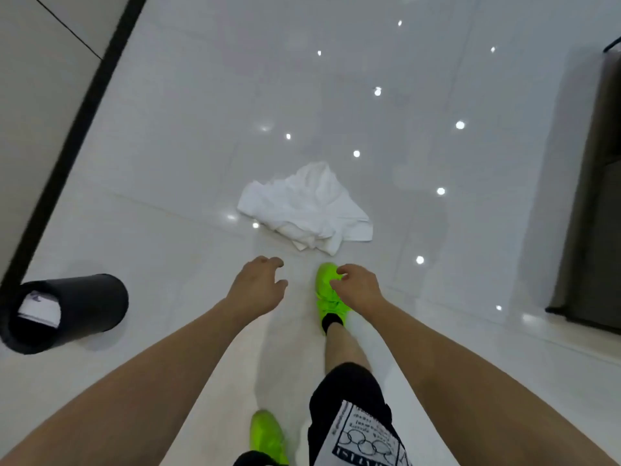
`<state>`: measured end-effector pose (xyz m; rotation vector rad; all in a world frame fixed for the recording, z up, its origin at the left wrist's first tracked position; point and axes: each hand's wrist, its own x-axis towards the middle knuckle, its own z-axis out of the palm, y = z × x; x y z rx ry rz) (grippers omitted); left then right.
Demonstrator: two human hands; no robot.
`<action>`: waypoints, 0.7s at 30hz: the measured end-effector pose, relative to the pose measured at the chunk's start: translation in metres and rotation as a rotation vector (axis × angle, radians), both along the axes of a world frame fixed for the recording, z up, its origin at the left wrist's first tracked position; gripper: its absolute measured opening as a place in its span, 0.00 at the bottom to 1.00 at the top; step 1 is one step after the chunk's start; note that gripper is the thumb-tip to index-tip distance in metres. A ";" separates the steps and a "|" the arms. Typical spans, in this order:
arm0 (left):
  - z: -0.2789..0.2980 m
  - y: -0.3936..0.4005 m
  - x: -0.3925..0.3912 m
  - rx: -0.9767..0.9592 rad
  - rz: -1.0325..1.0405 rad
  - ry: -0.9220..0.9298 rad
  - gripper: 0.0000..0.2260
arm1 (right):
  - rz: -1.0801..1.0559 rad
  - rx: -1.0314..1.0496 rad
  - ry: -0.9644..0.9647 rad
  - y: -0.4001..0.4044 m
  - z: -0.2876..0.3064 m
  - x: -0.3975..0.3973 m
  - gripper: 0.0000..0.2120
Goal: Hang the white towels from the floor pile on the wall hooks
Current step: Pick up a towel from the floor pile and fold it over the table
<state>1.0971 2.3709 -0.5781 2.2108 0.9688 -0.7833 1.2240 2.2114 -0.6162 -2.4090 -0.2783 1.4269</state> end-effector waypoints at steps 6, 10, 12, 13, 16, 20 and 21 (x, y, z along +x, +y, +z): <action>-0.150 0.037 0.082 -0.056 0.064 0.038 0.20 | -0.123 -0.040 0.102 0.053 -0.163 0.078 0.15; -0.255 0.056 0.098 -0.061 0.055 0.115 0.20 | -0.235 -0.041 0.164 0.069 -0.275 0.089 0.11; -0.298 0.062 0.099 -0.070 0.049 0.156 0.19 | -0.386 -0.026 0.242 0.073 -0.320 0.085 0.03; -0.316 0.064 0.099 -0.074 0.049 0.176 0.19 | -0.503 -0.020 0.302 0.075 -0.339 0.081 0.03; -0.360 0.068 0.094 -0.072 0.033 0.216 0.19 | -0.816 -0.002 0.457 0.087 -0.388 0.070 0.04; -0.394 0.060 0.089 -0.098 0.019 0.265 0.19 | -1.063 0.045 0.473 0.100 -0.424 0.065 0.04; -0.398 0.058 0.089 -0.108 0.016 0.269 0.19 | -1.108 0.057 0.473 0.102 -0.429 0.064 0.04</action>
